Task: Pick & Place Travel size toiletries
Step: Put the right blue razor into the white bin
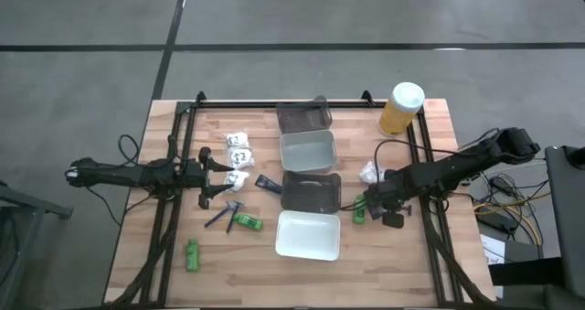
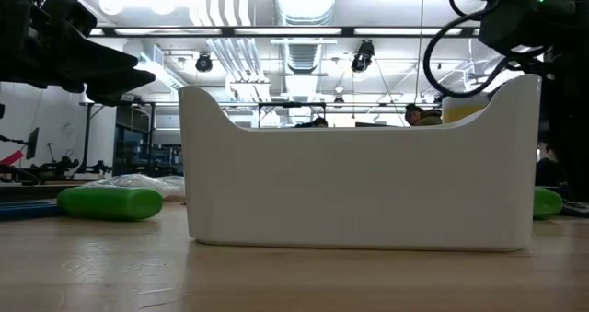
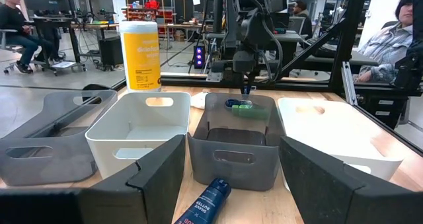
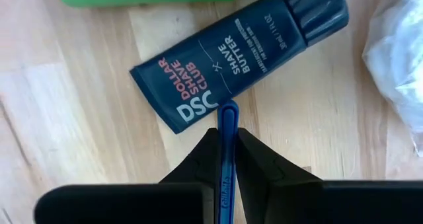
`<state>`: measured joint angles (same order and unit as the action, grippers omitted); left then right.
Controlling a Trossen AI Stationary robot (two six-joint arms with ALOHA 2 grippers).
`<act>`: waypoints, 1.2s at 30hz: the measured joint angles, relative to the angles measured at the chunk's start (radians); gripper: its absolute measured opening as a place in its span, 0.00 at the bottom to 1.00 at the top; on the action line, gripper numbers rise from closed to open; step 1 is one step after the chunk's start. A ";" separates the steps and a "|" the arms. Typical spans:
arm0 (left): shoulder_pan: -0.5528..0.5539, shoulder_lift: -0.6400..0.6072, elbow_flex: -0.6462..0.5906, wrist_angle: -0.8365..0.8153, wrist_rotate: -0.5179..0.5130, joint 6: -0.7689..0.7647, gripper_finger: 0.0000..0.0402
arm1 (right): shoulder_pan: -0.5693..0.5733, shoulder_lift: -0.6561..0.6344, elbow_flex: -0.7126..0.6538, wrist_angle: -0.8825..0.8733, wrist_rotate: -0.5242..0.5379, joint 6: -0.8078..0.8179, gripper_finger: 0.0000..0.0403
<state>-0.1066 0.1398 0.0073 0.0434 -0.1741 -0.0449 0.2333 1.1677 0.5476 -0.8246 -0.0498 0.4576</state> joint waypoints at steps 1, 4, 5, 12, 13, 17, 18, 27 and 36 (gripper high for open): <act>0.000 0.000 0.000 0.000 0.000 0.000 0.62 | 0.000 -0.010 0.000 0.000 0.000 0.003 0.06; 0.000 0.000 0.000 0.000 0.000 0.000 0.62 | 0.000 -0.042 0.000 0.000 -0.001 0.009 0.06; 0.000 0.000 0.000 0.000 0.000 0.000 0.62 | 0.000 -0.053 0.000 0.000 -0.001 0.012 0.06; 0.000 0.000 0.000 0.001 0.000 0.000 0.62 | 0.000 -0.113 0.002 0.006 -0.002 0.048 0.06; 0.000 0.000 0.000 0.000 0.000 0.000 0.62 | 0.000 -0.118 0.002 0.012 -0.002 0.049 0.06; 0.000 0.000 0.000 0.001 0.000 0.000 0.62 | 0.000 -0.135 0.002 0.079 -0.002 0.049 0.06; 0.000 0.000 0.000 0.001 0.000 0.000 0.62 | 0.000 -0.138 0.002 0.105 -0.001 0.048 0.06; 0.000 0.000 0.000 0.001 0.000 0.000 0.62 | -0.001 -0.151 0.002 0.244 0.063 0.023 0.06; 0.000 0.000 0.000 0.001 0.000 0.000 0.62 | -0.009 -0.173 0.002 0.373 0.104 -0.031 0.06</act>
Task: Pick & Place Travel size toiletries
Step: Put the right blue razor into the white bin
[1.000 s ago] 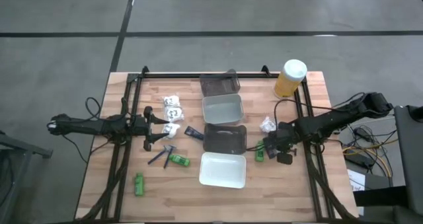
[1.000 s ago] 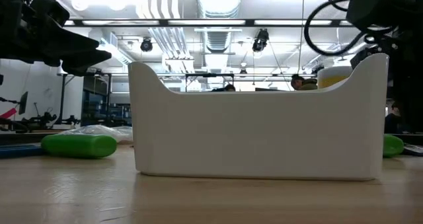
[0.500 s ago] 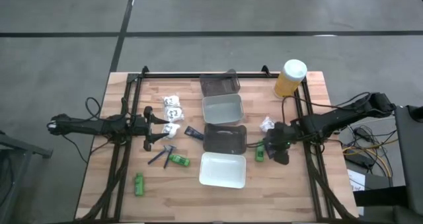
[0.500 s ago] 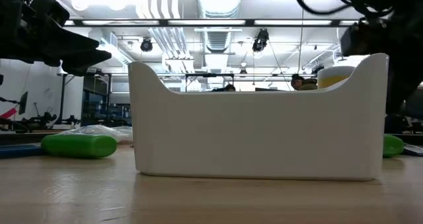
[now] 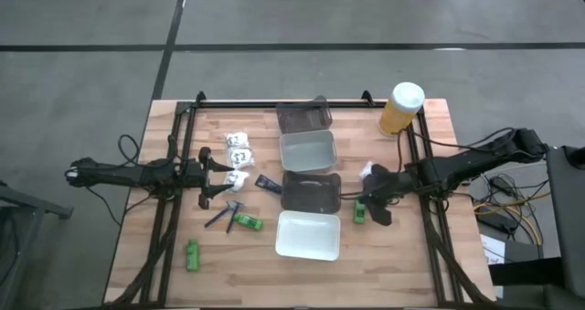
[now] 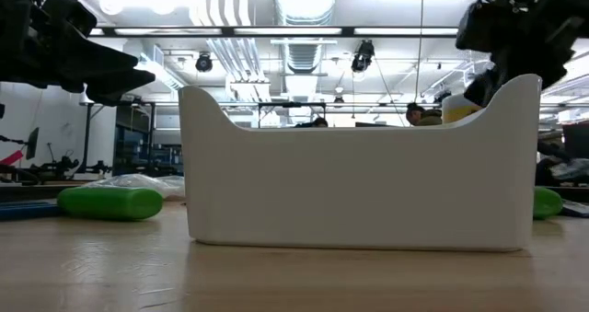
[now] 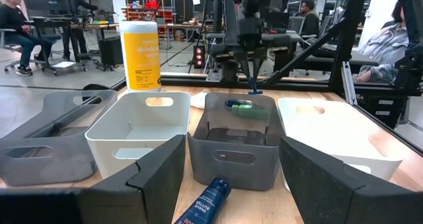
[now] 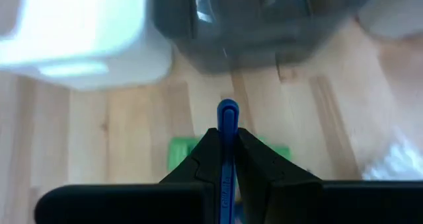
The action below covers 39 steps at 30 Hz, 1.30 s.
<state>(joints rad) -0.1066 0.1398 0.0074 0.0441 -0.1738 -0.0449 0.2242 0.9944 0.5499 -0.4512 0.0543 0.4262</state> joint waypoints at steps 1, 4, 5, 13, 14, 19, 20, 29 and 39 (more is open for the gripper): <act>0.000 0.000 0.000 0.000 0.000 0.000 0.62 | -0.005 -0.003 0.000 0.013 0.000 -0.013 0.06; 0.000 0.000 0.000 0.000 0.000 0.000 0.62 | -0.023 -0.008 0.000 0.065 0.002 -0.045 0.06; 0.000 0.000 0.000 0.000 0.000 0.000 0.62 | -0.030 -0.010 0.000 0.074 0.002 -0.056 0.06; 0.000 0.000 0.000 0.000 0.000 0.000 0.62 | -0.074 -0.020 0.000 0.212 0.002 -0.097 0.06; 0.000 0.000 0.000 0.000 0.000 0.000 0.62 | -0.077 -0.020 0.000 0.232 0.001 -0.094 0.06; 0.000 0.000 0.000 0.000 0.000 0.000 0.62 | -0.077 -0.015 0.000 0.344 -0.001 -0.088 0.06; 0.000 0.000 0.000 0.000 0.000 0.000 0.62 | -0.077 -0.014 0.000 0.363 -0.001 -0.088 0.06; 0.000 0.000 0.000 0.000 0.000 0.000 0.62 | -0.104 -0.012 0.000 0.510 -0.001 -0.129 0.06; 0.000 0.000 0.000 0.000 0.000 0.000 0.62 | -0.235 -0.011 0.000 0.603 0.002 -0.205 0.06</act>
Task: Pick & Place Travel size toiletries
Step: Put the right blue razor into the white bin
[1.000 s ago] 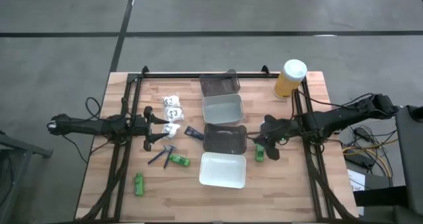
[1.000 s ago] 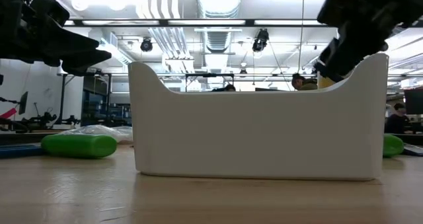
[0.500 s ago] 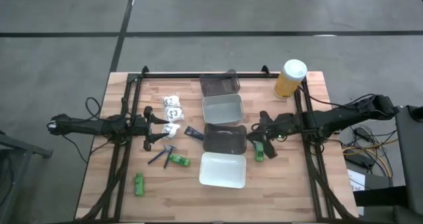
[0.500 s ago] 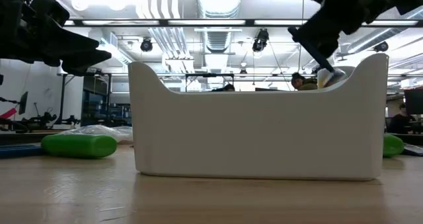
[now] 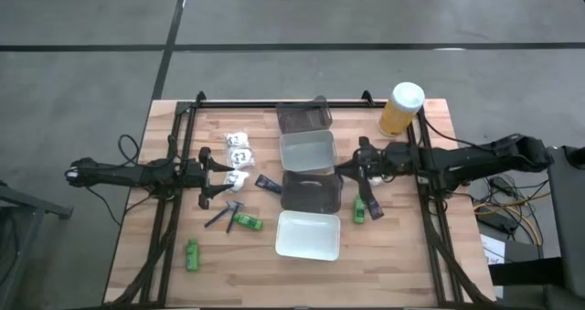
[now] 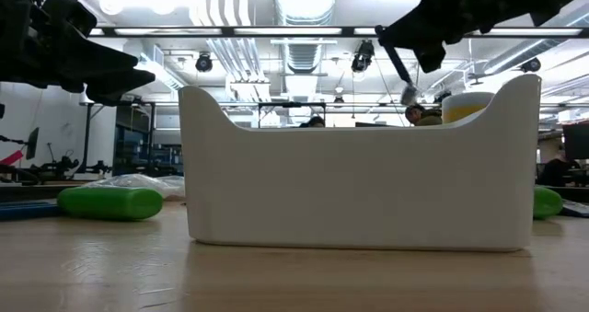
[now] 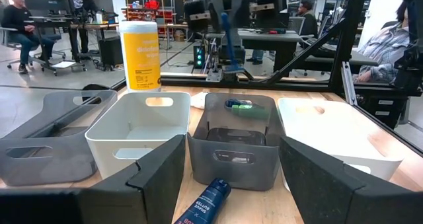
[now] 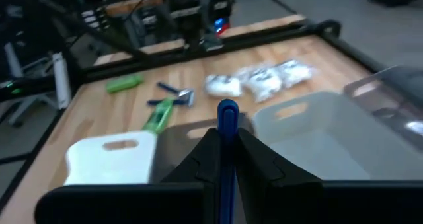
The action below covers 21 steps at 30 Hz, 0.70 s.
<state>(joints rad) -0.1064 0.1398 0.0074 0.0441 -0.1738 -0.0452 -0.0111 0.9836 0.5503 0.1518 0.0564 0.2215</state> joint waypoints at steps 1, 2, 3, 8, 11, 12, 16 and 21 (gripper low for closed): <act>0.000 0.000 0.000 0.000 0.000 0.000 0.62 | -0.011 0.000 0.000 0.002 0.000 -0.008 0.06; 0.000 0.000 0.000 0.000 0.000 0.000 0.62 | -0.022 0.000 0.000 0.003 0.000 -0.013 0.06; 0.000 0.000 0.000 0.000 0.000 0.000 0.62 | -0.033 0.002 0.000 0.006 0.000 -0.016 0.06; 0.000 0.000 0.000 0.000 0.000 0.000 0.62 | -0.076 0.035 0.000 0.073 0.022 -0.032 0.06; 0.000 0.000 0.000 0.000 0.000 0.000 0.62 | -0.103 0.070 0.000 0.132 0.051 -0.050 0.06; 0.000 0.000 0.000 0.000 0.000 0.000 0.62 | -0.113 0.085 0.000 0.153 0.059 -0.056 0.06; 0.000 0.000 0.000 0.000 0.000 0.000 0.62 | -0.143 0.144 0.000 0.224 0.125 -0.068 0.06; 0.000 0.000 0.000 0.000 0.000 0.000 0.62 | -0.163 0.216 0.000 0.334 0.196 -0.069 0.06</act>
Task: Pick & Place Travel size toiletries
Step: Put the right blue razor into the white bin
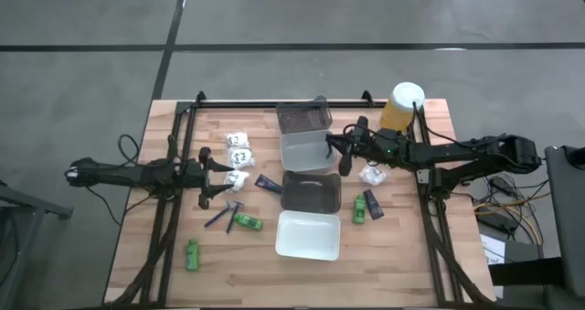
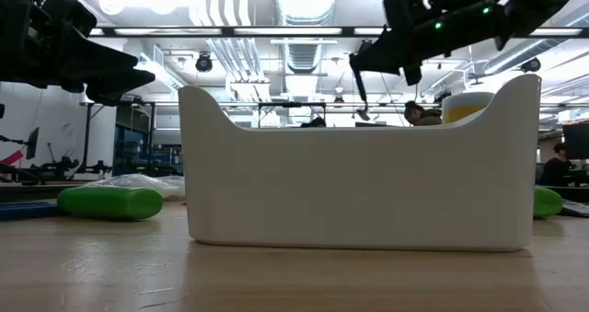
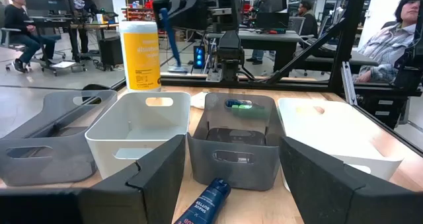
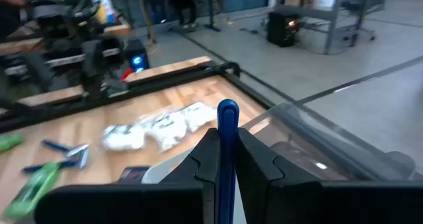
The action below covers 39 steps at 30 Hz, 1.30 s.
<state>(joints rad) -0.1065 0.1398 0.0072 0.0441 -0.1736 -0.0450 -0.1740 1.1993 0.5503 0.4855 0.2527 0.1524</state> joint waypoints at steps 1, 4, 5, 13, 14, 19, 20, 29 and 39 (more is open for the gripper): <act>0.000 0.000 0.000 0.000 0.000 0.000 0.62 | -0.005 0.016 0.000 0.022 0.001 0.001 0.06; 0.000 0.000 0.000 0.000 0.000 0.000 0.62 | -0.011 0.058 0.000 0.101 0.002 0.001 0.06; 0.000 0.000 0.000 0.000 0.000 0.000 0.62 | -0.011 0.070 0.000 0.121 0.002 0.001 0.06; 0.000 0.000 0.000 0.000 0.000 0.000 0.62 | -0.010 0.092 0.000 0.141 0.002 0.005 0.06; 0.000 0.000 0.000 0.000 0.000 0.000 0.62 | -0.010 0.092 0.000 0.142 0.002 0.005 0.06; 0.000 0.000 0.000 0.000 0.000 0.000 0.62 | -0.008 0.092 0.000 0.141 -0.006 0.028 0.06; 0.000 0.000 0.000 0.000 0.000 0.000 0.62 | -0.008 0.092 0.000 0.141 -0.017 0.027 0.06; 0.000 0.000 0.000 0.000 0.000 0.000 0.62 | 0.043 0.092 0.000 0.141 -0.164 0.019 0.06; 0.000 0.000 0.000 0.000 0.000 0.000 0.62 | 0.187 0.093 0.000 0.140 -0.186 0.015 0.06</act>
<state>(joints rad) -0.1064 0.1398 0.0074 0.0444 -0.1734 -0.0450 0.0128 1.2919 0.5503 0.6250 0.0669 0.1671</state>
